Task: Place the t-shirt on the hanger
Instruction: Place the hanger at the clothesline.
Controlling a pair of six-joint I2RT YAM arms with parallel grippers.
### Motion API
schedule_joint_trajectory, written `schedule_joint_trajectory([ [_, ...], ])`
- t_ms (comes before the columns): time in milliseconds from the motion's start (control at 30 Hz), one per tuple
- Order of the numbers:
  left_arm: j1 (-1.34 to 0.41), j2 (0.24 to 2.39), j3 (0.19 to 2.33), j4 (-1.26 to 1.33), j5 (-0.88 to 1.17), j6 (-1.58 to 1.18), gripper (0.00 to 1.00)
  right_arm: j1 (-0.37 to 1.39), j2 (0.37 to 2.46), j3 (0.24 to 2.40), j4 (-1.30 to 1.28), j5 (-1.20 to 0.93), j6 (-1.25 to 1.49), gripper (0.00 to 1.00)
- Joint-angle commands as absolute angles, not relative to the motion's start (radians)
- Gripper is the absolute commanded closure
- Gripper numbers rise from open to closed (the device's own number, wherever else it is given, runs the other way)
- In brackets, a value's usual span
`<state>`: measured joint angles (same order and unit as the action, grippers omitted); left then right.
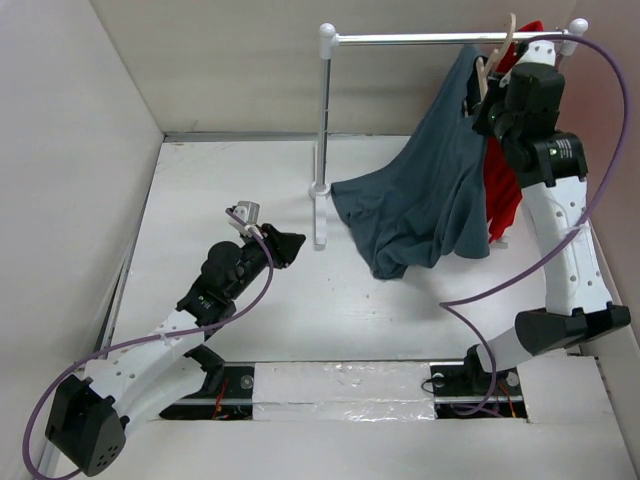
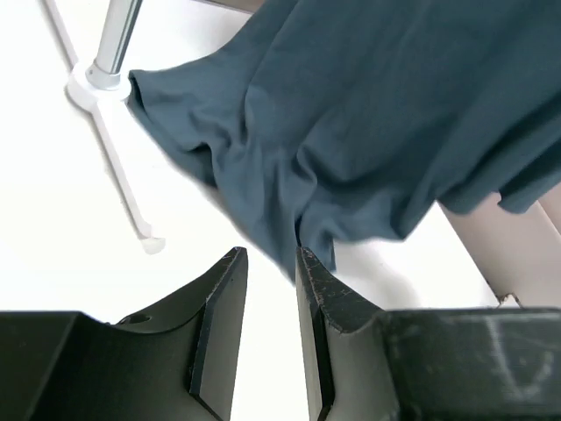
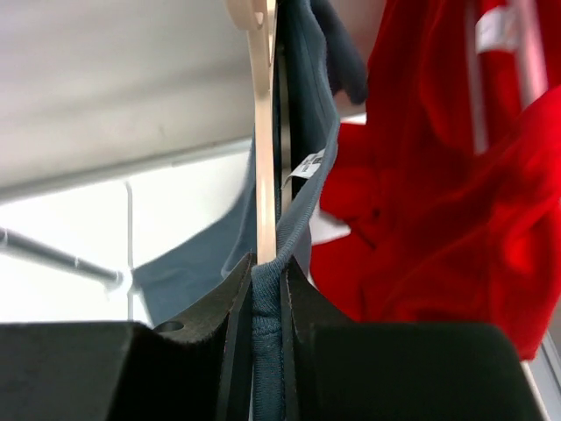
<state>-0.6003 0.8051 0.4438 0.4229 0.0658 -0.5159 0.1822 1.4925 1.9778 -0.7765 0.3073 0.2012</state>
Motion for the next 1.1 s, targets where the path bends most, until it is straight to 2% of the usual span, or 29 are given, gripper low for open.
schedule_joint_trajectory([
  [0, -0.601, 0.79, 0.433, 0.502, 0.109, -0.491, 0.74, 0.126, 1.511, 2.074, -0.647, 0.273, 0.184, 1.0],
  [100, -0.601, 0.773, 0.426, 0.509, 0.127, -0.488, 0.75, 0.077, 1.558, 2.109, -0.623, 0.241, 0.176, 1.0],
  [267, -0.601, 0.772, 0.423, 0.523, 0.147, -0.488, 0.75, 0.035, 1.69, 2.304, -0.689, 0.228, 0.166, 1.0],
  [500, -0.601, 0.781, 0.423, 0.531, 0.169, -0.494, 0.75, 0.026, 1.761, 2.344, -0.652, 0.256, 0.149, 1.0],
  [1067, -0.601, 0.778, 0.42, 0.534, 0.167, -0.502, 0.75, -0.029, 1.622, 1.905, -0.439, 0.189, 0.184, 1.0],
])
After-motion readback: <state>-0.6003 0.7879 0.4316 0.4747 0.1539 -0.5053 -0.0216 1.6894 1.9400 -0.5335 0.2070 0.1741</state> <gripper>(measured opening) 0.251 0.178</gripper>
